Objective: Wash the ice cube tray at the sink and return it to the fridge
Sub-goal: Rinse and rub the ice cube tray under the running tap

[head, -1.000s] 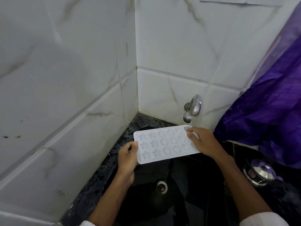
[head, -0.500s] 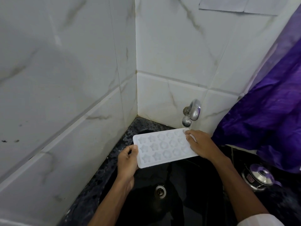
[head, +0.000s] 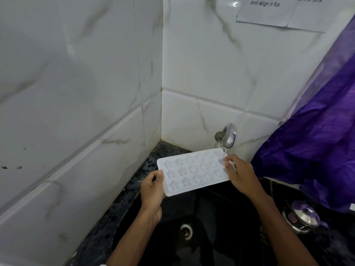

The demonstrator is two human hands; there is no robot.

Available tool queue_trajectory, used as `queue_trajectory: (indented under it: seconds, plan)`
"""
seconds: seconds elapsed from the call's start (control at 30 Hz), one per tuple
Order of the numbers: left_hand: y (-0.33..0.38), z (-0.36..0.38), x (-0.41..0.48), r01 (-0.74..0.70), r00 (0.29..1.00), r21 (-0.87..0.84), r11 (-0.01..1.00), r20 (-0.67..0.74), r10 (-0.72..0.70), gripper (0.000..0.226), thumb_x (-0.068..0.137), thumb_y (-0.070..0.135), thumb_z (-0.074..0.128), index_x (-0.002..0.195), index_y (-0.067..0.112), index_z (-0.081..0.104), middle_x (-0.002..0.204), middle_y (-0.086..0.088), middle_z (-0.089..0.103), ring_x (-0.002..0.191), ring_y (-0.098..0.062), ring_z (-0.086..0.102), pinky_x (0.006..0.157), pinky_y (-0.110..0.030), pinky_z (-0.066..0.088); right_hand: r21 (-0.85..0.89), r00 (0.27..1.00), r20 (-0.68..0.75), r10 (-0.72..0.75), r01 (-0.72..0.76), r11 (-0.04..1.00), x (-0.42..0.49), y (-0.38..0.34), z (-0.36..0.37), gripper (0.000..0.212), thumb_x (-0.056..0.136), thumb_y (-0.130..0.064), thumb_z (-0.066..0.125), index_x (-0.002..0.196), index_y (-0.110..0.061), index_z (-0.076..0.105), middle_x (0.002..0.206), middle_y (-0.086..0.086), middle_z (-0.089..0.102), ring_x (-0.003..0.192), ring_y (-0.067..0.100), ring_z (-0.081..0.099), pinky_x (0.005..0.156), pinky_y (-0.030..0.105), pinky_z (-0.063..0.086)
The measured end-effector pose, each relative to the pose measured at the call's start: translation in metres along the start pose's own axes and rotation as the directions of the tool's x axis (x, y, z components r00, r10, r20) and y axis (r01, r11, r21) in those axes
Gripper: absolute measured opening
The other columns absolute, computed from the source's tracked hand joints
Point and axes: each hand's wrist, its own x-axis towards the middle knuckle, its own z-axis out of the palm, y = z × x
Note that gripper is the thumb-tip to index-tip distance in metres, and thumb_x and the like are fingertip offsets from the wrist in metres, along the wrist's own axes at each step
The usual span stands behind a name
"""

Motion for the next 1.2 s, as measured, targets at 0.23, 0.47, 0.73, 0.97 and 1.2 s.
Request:
queue_trajectory:
  seconds: [0.23,0.47,0.73,0.97,1.2]
  plan:
    - [0.004,-0.001,0.000,-0.001,1.000,-0.029,1.000,-0.012,0.001,0.023,0.104,0.019,0.049,0.092,0.011,0.066,0.094,-0.006,0.075,0.083,-0.021,0.071,0.074,-0.041,0.058,-0.114,0.984,0.150,-0.098,0.115,0.987,0.011,0.004,0.001,0.032,0.103,-0.014,0.043,0.127,-0.013,0.063,0.128,0.005,0.062,0.111,0.010,0.054,0.091,0.009,0.032]
    - [0.003,-0.002,-0.002,0.001,1.000,-0.018,1.000,-0.020,-0.002,0.024,0.104,0.018,0.049,0.089,0.013,0.066,0.093,-0.005,0.074,0.081,-0.019,0.070,0.072,-0.039,0.058,-0.075,0.989,0.125,-0.077,0.087,0.993,0.013,0.004,0.001,0.029,0.100,-0.009,0.045,0.121,-0.009,0.066,0.128,0.004,0.063,0.111,0.006,0.052,0.097,0.016,0.033]
    - [0.005,-0.005,-0.003,0.000,1.000,-0.026,1.000,-0.023,0.000,0.023,0.104,0.019,0.048,0.091,0.013,0.067,0.096,-0.007,0.074,0.086,-0.023,0.070,0.076,-0.043,0.058,-0.096,0.985,0.151,-0.088,0.104,0.990,0.014,0.005,0.003,0.029,0.099,-0.006,0.046,0.119,-0.010,0.066,0.127,0.003,0.062,0.111,0.007,0.053,0.087,-0.001,0.033]
    - [0.001,-0.005,-0.002,0.006,1.000,-0.029,1.000,-0.018,-0.007,0.023,0.104,0.019,0.048,0.091,0.013,0.066,0.097,-0.006,0.075,0.085,-0.020,0.071,0.070,-0.037,0.058,-0.098,0.989,0.114,-0.095,0.106,0.989,0.015,0.005,0.005,0.031,0.100,-0.009,0.045,0.122,-0.012,0.066,0.130,0.004,0.063,0.115,0.011,0.055,0.099,0.018,0.036]
    - [0.000,-0.008,0.004,-0.004,1.000,-0.031,1.000,-0.022,0.003,0.022,0.104,0.020,0.049,0.096,0.009,0.067,0.099,-0.007,0.075,0.085,-0.022,0.071,0.069,-0.036,0.059,-0.048,0.986,0.132,-0.105,0.112,0.993,0.012,0.003,0.004,0.031,0.101,-0.008,0.044,0.123,-0.011,0.065,0.133,0.001,0.061,0.117,0.003,0.051,0.094,0.004,0.031]
